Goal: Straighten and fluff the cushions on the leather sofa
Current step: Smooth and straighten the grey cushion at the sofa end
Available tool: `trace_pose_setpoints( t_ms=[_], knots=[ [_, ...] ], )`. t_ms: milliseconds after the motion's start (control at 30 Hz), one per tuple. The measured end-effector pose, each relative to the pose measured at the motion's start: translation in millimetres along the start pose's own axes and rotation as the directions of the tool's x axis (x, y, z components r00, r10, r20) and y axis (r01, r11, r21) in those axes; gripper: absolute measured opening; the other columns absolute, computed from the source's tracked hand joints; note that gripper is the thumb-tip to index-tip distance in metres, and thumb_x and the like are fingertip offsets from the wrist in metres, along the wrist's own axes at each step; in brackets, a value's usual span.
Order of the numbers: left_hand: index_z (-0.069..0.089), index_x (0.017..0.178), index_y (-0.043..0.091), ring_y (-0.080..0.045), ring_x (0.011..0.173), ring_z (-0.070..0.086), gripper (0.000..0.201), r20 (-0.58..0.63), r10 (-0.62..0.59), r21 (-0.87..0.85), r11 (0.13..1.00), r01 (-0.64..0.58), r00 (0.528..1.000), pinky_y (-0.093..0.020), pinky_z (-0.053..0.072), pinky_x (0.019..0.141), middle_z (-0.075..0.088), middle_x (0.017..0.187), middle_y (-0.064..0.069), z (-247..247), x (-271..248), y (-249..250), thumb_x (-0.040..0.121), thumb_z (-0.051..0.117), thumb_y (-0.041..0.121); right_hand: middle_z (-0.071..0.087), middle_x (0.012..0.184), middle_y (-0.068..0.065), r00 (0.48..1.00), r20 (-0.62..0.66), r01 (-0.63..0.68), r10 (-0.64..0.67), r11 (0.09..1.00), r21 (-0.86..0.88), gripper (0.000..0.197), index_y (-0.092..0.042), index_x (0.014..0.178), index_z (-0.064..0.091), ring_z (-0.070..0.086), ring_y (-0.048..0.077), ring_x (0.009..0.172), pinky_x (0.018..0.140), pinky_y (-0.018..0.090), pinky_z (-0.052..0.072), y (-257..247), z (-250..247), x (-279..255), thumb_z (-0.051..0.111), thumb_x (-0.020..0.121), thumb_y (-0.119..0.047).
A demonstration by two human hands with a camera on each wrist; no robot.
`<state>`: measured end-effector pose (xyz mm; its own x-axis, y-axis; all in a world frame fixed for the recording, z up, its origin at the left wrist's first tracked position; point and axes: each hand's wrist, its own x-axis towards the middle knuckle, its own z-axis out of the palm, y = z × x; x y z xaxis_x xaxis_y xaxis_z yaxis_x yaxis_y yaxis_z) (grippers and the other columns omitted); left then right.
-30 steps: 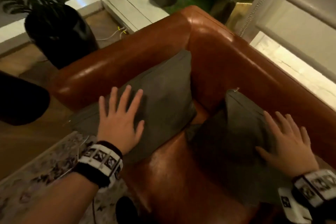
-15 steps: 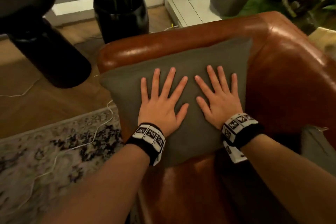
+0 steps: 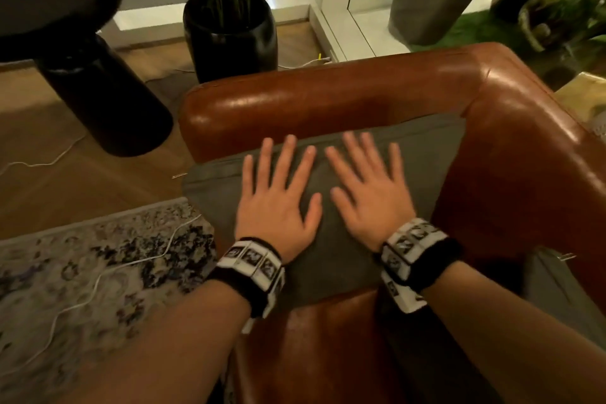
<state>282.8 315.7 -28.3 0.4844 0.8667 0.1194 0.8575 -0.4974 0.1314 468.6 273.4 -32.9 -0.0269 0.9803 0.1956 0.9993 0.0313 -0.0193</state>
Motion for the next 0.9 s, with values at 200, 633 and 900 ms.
trace_pose_setpoints(
  t_ms=[200,633,900],
  knots=[
    [0.017,0.153,0.034,-0.031,0.148,0.017,0.067,0.005,-0.027,0.087,0.996,0.027,1.000,-0.049,0.009,0.121,0.024,0.160,-0.003,8.5,27.9,-49.6,0.093,0.020,0.062,0.014,0.164,0.000,0.992,0.052,-0.111,0.113,0.993,-0.036,0.066,-0.031,0.155,0.017,0.007,0.022,0.152,0.121,0.046,0.004,42.5,15.4,40.5,0.024,0.096,-0.058],
    [0.007,0.152,0.039,-0.040,0.139,0.029,0.067,0.076,-0.041,0.168,0.985,0.027,0.996,-0.059,0.015,0.116,0.033,0.154,-0.006,4.1,27.9,-76.2,0.092,0.009,0.069,0.009,0.163,0.004,0.996,-0.084,-0.004,0.005,1.000,0.008,0.066,-0.023,0.155,0.015,0.007,0.026,0.151,0.121,0.050,0.003,-44.8,77.5,-56.5,0.037,0.097,-0.045],
    [0.018,0.155,0.022,-0.037,0.150,0.005,0.065,-0.138,-0.037,0.052,0.998,0.044,0.990,-0.057,0.003,0.120,0.016,0.162,-0.006,2.4,-15.1,-23.2,0.096,0.032,0.047,0.014,0.162,0.008,0.979,-0.142,-0.125,0.147,0.981,0.151,0.057,-0.021,0.154,0.020,0.011,0.028,0.151,0.118,0.056,0.017,-28.7,88.5,-140.4,0.033,0.100,-0.035]
  ],
)
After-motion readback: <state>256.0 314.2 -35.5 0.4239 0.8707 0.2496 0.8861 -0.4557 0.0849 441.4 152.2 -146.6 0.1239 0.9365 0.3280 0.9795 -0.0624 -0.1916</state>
